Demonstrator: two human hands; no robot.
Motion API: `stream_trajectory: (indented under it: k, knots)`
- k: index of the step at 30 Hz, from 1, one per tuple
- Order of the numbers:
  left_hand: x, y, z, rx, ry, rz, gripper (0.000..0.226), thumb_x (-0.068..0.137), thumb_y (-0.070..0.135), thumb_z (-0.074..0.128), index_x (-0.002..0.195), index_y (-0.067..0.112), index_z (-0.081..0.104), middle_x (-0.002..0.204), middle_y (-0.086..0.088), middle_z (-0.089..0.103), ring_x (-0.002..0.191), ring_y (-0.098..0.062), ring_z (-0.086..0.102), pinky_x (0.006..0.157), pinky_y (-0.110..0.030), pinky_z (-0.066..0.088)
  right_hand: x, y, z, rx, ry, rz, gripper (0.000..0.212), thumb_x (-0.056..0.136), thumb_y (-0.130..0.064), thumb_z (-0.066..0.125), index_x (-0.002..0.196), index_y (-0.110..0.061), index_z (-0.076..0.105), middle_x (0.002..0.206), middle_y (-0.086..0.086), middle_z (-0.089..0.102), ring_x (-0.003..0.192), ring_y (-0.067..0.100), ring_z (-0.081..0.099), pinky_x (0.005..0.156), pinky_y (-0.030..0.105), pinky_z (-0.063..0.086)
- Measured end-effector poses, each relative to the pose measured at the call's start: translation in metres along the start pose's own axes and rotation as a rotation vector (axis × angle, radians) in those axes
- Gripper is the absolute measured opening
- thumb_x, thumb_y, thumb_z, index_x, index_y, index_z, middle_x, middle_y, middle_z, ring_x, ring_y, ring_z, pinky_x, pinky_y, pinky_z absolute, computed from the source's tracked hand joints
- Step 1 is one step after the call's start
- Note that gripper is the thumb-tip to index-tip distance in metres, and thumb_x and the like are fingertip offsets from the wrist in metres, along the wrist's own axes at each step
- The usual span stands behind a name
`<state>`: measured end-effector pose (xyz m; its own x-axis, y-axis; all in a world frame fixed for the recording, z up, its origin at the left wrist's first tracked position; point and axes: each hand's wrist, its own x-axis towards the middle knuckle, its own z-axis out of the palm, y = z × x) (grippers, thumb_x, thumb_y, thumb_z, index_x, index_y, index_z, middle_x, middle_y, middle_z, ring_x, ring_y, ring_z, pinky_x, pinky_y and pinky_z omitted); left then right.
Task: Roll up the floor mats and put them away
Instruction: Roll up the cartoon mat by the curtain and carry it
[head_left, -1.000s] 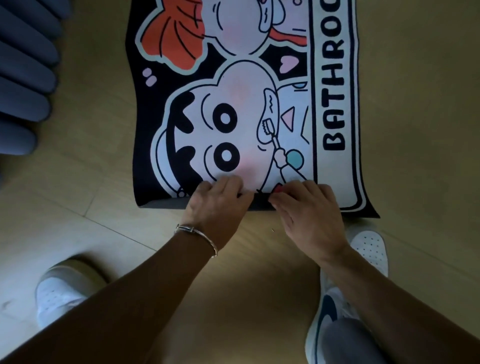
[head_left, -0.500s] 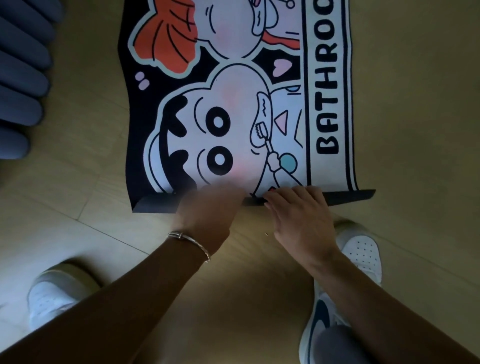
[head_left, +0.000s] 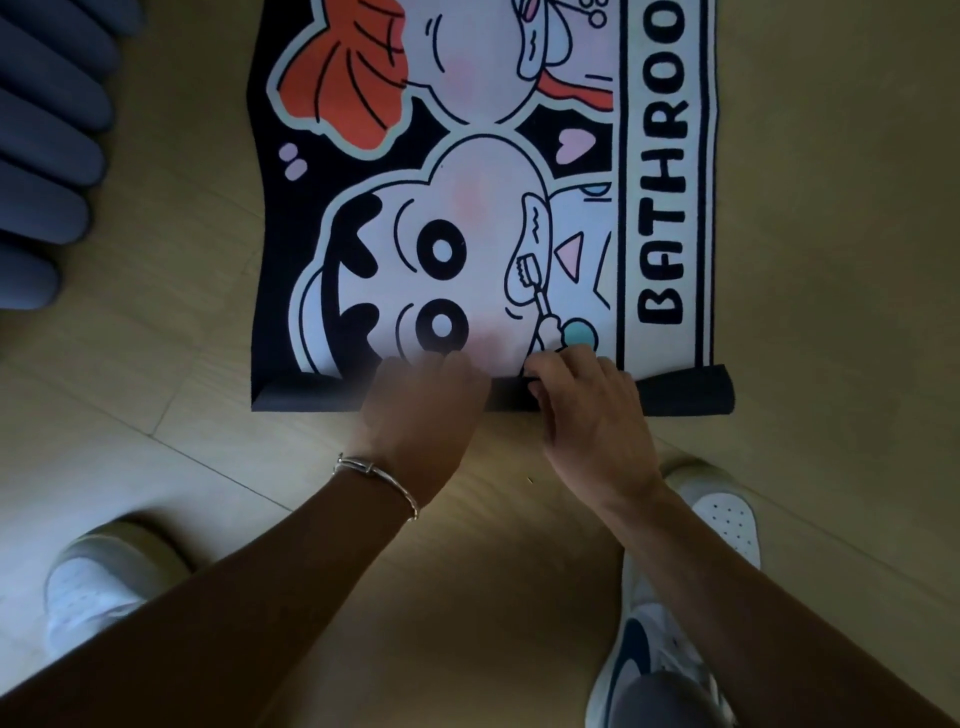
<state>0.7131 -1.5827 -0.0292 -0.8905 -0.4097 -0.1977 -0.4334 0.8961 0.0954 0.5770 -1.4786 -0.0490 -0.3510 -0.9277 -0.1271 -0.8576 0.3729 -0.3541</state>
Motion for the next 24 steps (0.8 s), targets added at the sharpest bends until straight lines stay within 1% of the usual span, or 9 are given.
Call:
stream_trajectory:
  k: [3, 4, 6, 8, 10, 12, 14, 18, 24]
  knots:
    - [-0.005, 0.007, 0.004, 0.055, -0.031, -0.030, 0.037, 0.079, 0.013, 0.039, 0.104, 0.007, 0.065, 0.104, -0.013, 0.063, 0.089, -0.028, 0.061, 0.073, -0.041, 0.048, -0.004, 0.003, 0.005, -0.086, 0.113, -0.038, 0.020, 0.079, -0.009, 0.069, 0.097, -0.014, 0.062, 0.094, 0.008, 0.059, 0.090, 0.026, 0.053, 0.080, 0.040, 0.043]
    - [-0.008, 0.012, 0.007, 0.047, -0.066, -0.065, 0.041, 0.077, 0.017, 0.043, 0.112, 0.006, 0.062, 0.114, -0.015, 0.061, 0.100, -0.030, 0.060, 0.079, -0.043, 0.048, -0.005, 0.003, 0.006, -0.105, 0.150, -0.047, 0.017, 0.081, -0.011, 0.066, 0.098, -0.014, 0.061, 0.098, 0.008, 0.060, 0.096, 0.025, 0.051, 0.086, 0.041, 0.042]
    - [-0.017, 0.020, 0.015, 0.017, -0.135, -0.131, 0.054, 0.081, 0.027, 0.041, 0.129, 0.003, 0.048, 0.136, -0.020, 0.049, 0.122, -0.034, 0.050, 0.096, -0.050, 0.041, -0.009, -0.001, 0.010, -0.129, 0.163, -0.054, 0.015, 0.088, -0.018, 0.055, 0.102, -0.013, 0.060, 0.105, 0.009, 0.062, 0.105, 0.024, 0.048, 0.095, 0.044, 0.039]
    - [-0.022, 0.022, 0.022, 0.014, -0.155, -0.149, 0.062, 0.087, 0.038, 0.030, 0.139, 0.003, 0.032, 0.147, -0.020, 0.036, 0.134, -0.035, 0.038, 0.106, -0.052, 0.031, -0.016, -0.006, 0.012, -0.136, 0.115, -0.051, 0.028, 0.092, -0.024, 0.045, 0.110, -0.009, 0.061, 0.113, 0.011, 0.063, 0.114, 0.025, 0.049, 0.103, 0.045, 0.033]
    - [-0.021, 0.017, 0.027, 0.020, -0.150, -0.132, 0.065, 0.089, 0.043, 0.026, 0.141, 0.004, 0.027, 0.149, -0.019, 0.032, 0.136, -0.034, 0.034, 0.107, -0.052, 0.028, -0.023, -0.008, 0.013, -0.158, 0.059, -0.066, 0.041, 0.093, -0.028, 0.040, 0.122, -0.004, 0.058, 0.125, 0.014, 0.059, 0.123, 0.030, 0.049, 0.108, 0.047, 0.026]
    - [-0.018, 0.012, 0.028, 0.041, -0.140, -0.090, 0.066, 0.090, 0.044, 0.026, 0.142, 0.003, 0.026, 0.149, -0.019, 0.032, 0.136, -0.034, 0.034, 0.107, -0.052, 0.028, -0.028, -0.009, 0.013, -0.230, -0.012, -0.069, 0.053, 0.090, -0.032, 0.036, 0.132, -0.002, 0.051, 0.137, 0.017, 0.052, 0.131, 0.032, 0.043, 0.111, 0.048, 0.021]
    - [-0.017, 0.009, 0.029, 0.039, -0.135, -0.069, 0.067, 0.091, 0.046, 0.026, 0.142, 0.003, 0.027, 0.149, -0.019, 0.031, 0.137, -0.034, 0.034, 0.108, -0.052, 0.028, -0.029, -0.010, 0.013, -0.279, -0.077, -0.046, 0.060, 0.091, -0.037, 0.033, 0.137, -0.002, 0.046, 0.144, 0.018, 0.044, 0.137, 0.032, 0.037, 0.113, 0.048, 0.018]
    - [-0.013, 0.008, 0.031, 0.031, -0.115, -0.094, 0.066, 0.093, 0.048, 0.025, 0.142, 0.003, 0.027, 0.149, -0.019, 0.033, 0.137, -0.034, 0.034, 0.108, -0.052, 0.026, -0.016, -0.006, 0.016, -0.269, -0.091, -0.043, 0.060, 0.099, -0.044, 0.027, 0.139, -0.003, 0.043, 0.146, 0.019, 0.040, 0.139, 0.032, 0.033, 0.113, 0.048, 0.020]
    - [-0.004, 0.001, 0.033, 0.016, -0.100, -0.103, 0.066, 0.097, 0.050, 0.014, 0.143, 0.004, 0.024, 0.151, -0.018, 0.029, 0.139, -0.032, 0.029, 0.112, -0.049, 0.014, 0.001, 0.003, 0.017, -0.249, -0.034, -0.099, 0.062, 0.100, -0.046, 0.021, 0.140, -0.004, 0.041, 0.147, 0.018, 0.040, 0.138, 0.032, 0.034, 0.113, 0.049, 0.022]
